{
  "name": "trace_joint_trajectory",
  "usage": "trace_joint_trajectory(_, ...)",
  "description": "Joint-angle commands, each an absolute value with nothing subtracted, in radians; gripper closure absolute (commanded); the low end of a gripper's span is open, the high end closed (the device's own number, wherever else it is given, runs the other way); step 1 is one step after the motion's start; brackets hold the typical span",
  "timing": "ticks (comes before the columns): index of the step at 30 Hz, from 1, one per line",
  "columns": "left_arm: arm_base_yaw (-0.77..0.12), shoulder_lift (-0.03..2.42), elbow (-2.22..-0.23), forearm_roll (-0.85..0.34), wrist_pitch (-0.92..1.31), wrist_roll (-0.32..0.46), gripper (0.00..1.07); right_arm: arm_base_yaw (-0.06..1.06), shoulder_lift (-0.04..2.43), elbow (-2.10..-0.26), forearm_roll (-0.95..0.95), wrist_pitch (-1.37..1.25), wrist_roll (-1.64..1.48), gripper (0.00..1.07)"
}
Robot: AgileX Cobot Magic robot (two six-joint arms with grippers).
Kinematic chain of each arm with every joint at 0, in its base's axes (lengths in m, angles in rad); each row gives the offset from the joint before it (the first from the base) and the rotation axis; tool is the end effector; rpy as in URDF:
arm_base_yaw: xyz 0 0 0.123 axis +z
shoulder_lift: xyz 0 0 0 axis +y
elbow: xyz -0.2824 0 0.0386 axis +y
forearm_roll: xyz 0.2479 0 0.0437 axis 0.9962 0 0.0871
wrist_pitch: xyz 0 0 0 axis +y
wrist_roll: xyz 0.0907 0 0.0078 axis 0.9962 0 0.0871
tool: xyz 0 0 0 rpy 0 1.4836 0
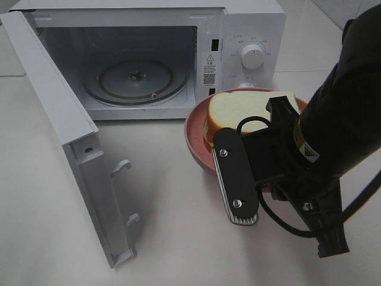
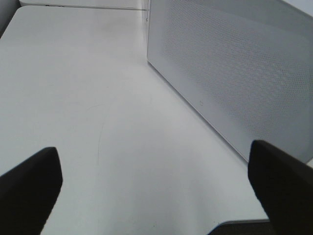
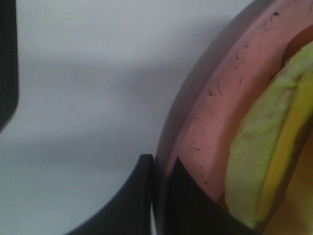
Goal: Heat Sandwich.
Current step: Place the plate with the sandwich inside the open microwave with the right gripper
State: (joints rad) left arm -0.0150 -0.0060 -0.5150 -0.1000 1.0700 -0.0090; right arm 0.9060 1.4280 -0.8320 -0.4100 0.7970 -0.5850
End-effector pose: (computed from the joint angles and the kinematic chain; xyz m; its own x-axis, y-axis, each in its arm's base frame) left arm -0.0083 -0.0079 0.2808 -0.4482 -0.0502 -0.8925 0.0679 0.9936 -0.0900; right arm 0.1772 0.1839 0.2219 0.1657 -0.9861 0.0161 -0.8997 -0.1578 -0.4069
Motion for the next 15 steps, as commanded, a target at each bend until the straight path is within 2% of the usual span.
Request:
trace_joint_trajectory(1, -0.013, -0.024, -0.513, -0.111, 1.067, -0.013, 0.09, 0.91, 1.42, -0.831, -0.378, 0.748, -0.737, 1.04)
trace_joint_trajectory(10, -0.013, -0.024, -0.513, -0.111, 1.067, -0.013, 0.09, 0.91, 1.42, -0.831, -0.357, 0.72, -0.93, 1.03)
trace_joint_trajectory(15, -0.013, -0.024, -0.513, -0.111, 1.067, -0.013, 0.09, 0.91, 1.42, -0.831, -0.334, 0.715, -0.91, 1.03)
